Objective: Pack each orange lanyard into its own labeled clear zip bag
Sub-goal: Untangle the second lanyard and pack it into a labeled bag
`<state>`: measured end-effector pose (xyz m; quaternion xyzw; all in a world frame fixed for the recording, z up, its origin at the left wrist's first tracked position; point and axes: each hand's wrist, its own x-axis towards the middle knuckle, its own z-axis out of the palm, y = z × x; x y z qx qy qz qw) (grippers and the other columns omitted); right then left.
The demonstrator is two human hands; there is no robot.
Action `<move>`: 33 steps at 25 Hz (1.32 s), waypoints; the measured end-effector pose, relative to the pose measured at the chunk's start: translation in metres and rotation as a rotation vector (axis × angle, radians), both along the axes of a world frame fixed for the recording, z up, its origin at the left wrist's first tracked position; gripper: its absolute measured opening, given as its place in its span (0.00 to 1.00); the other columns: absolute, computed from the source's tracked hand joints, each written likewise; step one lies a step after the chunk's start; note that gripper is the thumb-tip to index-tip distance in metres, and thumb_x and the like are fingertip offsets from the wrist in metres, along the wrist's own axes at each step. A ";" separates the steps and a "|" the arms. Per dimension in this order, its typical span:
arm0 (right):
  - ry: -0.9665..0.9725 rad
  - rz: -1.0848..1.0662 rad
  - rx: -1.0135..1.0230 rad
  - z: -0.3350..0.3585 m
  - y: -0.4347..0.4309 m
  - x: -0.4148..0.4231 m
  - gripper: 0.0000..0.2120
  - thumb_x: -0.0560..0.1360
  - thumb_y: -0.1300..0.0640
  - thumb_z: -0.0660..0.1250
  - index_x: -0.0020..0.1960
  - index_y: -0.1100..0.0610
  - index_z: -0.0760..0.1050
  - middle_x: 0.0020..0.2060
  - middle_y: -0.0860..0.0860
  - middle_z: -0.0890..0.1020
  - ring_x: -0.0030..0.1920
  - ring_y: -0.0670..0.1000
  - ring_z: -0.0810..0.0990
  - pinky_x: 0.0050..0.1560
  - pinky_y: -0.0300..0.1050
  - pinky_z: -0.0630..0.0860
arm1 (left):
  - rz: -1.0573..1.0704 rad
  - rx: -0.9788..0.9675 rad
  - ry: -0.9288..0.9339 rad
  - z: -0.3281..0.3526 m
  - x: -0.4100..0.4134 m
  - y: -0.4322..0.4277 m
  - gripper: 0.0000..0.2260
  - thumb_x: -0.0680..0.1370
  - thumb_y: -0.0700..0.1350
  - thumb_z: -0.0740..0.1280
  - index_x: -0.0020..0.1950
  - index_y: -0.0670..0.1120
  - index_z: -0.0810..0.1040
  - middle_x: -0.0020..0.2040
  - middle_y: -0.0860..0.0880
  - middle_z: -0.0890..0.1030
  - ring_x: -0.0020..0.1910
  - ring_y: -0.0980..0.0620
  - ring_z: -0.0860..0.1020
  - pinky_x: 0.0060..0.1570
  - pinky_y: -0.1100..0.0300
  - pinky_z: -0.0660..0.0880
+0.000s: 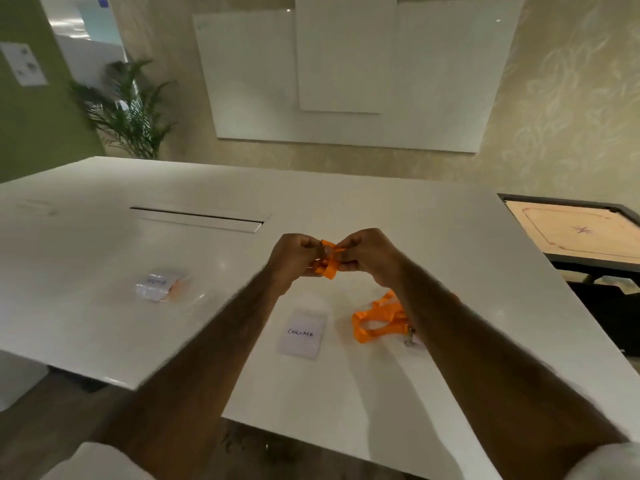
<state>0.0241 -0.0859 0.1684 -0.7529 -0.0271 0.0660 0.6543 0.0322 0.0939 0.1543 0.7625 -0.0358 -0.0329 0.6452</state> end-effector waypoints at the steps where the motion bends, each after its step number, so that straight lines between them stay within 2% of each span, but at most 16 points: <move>1: 0.023 0.005 -0.017 -0.007 0.007 -0.001 0.09 0.73 0.75 0.69 0.54 0.76 0.77 0.48 0.69 0.82 0.43 0.60 0.85 0.43 0.45 0.85 | 0.018 0.001 0.024 -0.010 -0.001 0.010 0.08 0.76 0.42 0.74 0.49 0.37 0.84 0.43 0.37 0.85 0.38 0.43 0.85 0.35 0.55 0.82; 3: 0.072 0.015 -0.040 -0.019 0.017 -0.004 0.09 0.73 0.77 0.68 0.54 0.77 0.77 0.49 0.68 0.83 0.45 0.61 0.86 0.44 0.47 0.85 | 0.051 0.057 0.081 -0.034 -0.001 0.027 0.08 0.79 0.41 0.68 0.52 0.37 0.83 0.45 0.38 0.83 0.37 0.44 0.83 0.35 0.57 0.81; 4: 0.093 0.028 -0.058 -0.025 0.021 -0.007 0.09 0.73 0.78 0.68 0.52 0.77 0.77 0.50 0.69 0.83 0.47 0.63 0.85 0.45 0.47 0.85 | 0.029 0.212 0.070 -0.047 -0.002 0.035 0.09 0.80 0.41 0.66 0.55 0.38 0.83 0.48 0.40 0.83 0.40 0.45 0.82 0.37 0.59 0.80; 6: 0.140 0.048 -0.151 -0.033 0.029 -0.013 0.07 0.73 0.77 0.68 0.50 0.75 0.78 0.51 0.70 0.83 0.50 0.65 0.85 0.48 0.48 0.85 | -0.145 0.737 -0.057 -0.077 -0.003 0.048 0.15 0.81 0.45 0.68 0.66 0.43 0.79 0.62 0.43 0.80 0.58 0.47 0.79 0.55 0.61 0.75; 7: 0.169 0.053 -0.227 -0.037 0.032 -0.016 0.07 0.73 0.76 0.69 0.51 0.75 0.79 0.50 0.70 0.83 0.50 0.65 0.85 0.50 0.49 0.84 | -0.269 0.909 -0.101 -0.090 -0.005 0.051 0.20 0.80 0.47 0.69 0.72 0.45 0.75 0.70 0.45 0.76 0.68 0.48 0.74 0.65 0.60 0.69; 8: 0.198 0.056 -0.301 -0.042 0.036 -0.019 0.08 0.73 0.75 0.70 0.52 0.75 0.79 0.50 0.71 0.83 0.50 0.64 0.84 0.53 0.51 0.83 | -0.376 0.973 -0.103 -0.099 -0.007 0.054 0.25 0.79 0.48 0.70 0.76 0.47 0.71 0.75 0.47 0.71 0.73 0.48 0.70 0.70 0.59 0.65; 10: 0.252 0.070 -0.440 -0.053 0.047 -0.025 0.10 0.73 0.73 0.71 0.54 0.75 0.79 0.51 0.70 0.83 0.52 0.64 0.84 0.59 0.55 0.80 | -0.523 1.010 -0.111 -0.112 -0.009 0.060 0.29 0.78 0.49 0.72 0.78 0.49 0.67 0.76 0.48 0.70 0.73 0.47 0.69 0.71 0.57 0.65; 12: 0.285 0.085 -0.553 -0.064 0.058 -0.030 0.10 0.74 0.73 0.70 0.55 0.74 0.80 0.52 0.69 0.83 0.53 0.65 0.84 0.61 0.57 0.79 | -0.582 1.035 -0.138 -0.116 -0.005 0.069 0.30 0.78 0.49 0.71 0.78 0.49 0.66 0.75 0.46 0.70 0.72 0.46 0.70 0.69 0.56 0.67; 14: 0.336 0.060 -0.558 -0.073 0.066 -0.035 0.11 0.74 0.73 0.69 0.57 0.74 0.79 0.51 0.69 0.83 0.48 0.62 0.85 0.60 0.57 0.80 | -0.607 1.095 -0.143 -0.116 -0.003 0.076 0.32 0.79 0.50 0.70 0.80 0.48 0.61 0.80 0.46 0.63 0.76 0.45 0.65 0.74 0.52 0.63; 17: 0.351 -0.010 -0.532 -0.084 0.075 -0.044 0.12 0.74 0.73 0.70 0.57 0.71 0.79 0.44 0.65 0.84 0.39 0.56 0.84 0.52 0.55 0.84 | -0.666 1.124 -0.181 -0.118 0.000 0.085 0.34 0.79 0.51 0.70 0.81 0.47 0.59 0.82 0.45 0.56 0.79 0.45 0.59 0.77 0.52 0.57; 19: 0.319 -0.023 -0.581 -0.089 0.081 -0.049 0.11 0.74 0.70 0.71 0.55 0.65 0.81 0.43 0.64 0.84 0.38 0.56 0.84 0.46 0.51 0.85 | -0.674 1.098 -0.227 -0.121 -0.004 0.087 0.33 0.81 0.48 0.68 0.81 0.45 0.58 0.82 0.44 0.56 0.80 0.46 0.57 0.77 0.53 0.55; 23: 0.254 -0.069 -0.825 -0.095 0.097 -0.053 0.12 0.75 0.63 0.67 0.58 0.58 0.81 0.47 0.58 0.84 0.46 0.58 0.86 0.45 0.54 0.85 | -0.591 0.969 -0.299 -0.127 -0.014 0.087 0.29 0.84 0.41 0.59 0.82 0.46 0.52 0.83 0.46 0.53 0.81 0.49 0.53 0.78 0.55 0.50; 25: 0.199 -0.077 -0.913 -0.097 0.103 -0.054 0.15 0.76 0.59 0.66 0.62 0.57 0.79 0.51 0.56 0.83 0.48 0.56 0.84 0.42 0.48 0.84 | -0.574 0.915 -0.300 -0.127 -0.015 0.085 0.27 0.84 0.40 0.57 0.82 0.47 0.53 0.83 0.46 0.54 0.81 0.48 0.55 0.79 0.51 0.53; 27: 0.127 -0.079 -1.009 -0.099 0.105 -0.053 0.17 0.77 0.56 0.65 0.66 0.55 0.78 0.60 0.54 0.80 0.52 0.53 0.81 0.41 0.40 0.77 | -0.583 0.923 -0.302 -0.130 -0.015 0.086 0.26 0.85 0.41 0.56 0.82 0.47 0.53 0.83 0.47 0.54 0.81 0.48 0.54 0.79 0.52 0.52; 29: 0.082 -0.064 -1.064 -0.099 0.102 -0.049 0.19 0.78 0.57 0.64 0.68 0.56 0.76 0.64 0.54 0.78 0.57 0.52 0.80 0.46 0.37 0.73 | -0.583 0.919 -0.295 -0.134 -0.015 0.088 0.25 0.85 0.43 0.56 0.82 0.46 0.54 0.83 0.47 0.53 0.81 0.50 0.54 0.79 0.55 0.49; 33: 0.083 -0.096 -1.012 -0.095 0.096 -0.043 0.19 0.76 0.62 0.62 0.66 0.57 0.77 0.65 0.54 0.77 0.58 0.53 0.80 0.49 0.41 0.78 | -0.561 0.836 -0.247 -0.140 -0.016 0.091 0.23 0.85 0.47 0.57 0.81 0.50 0.58 0.82 0.47 0.58 0.80 0.47 0.59 0.78 0.53 0.54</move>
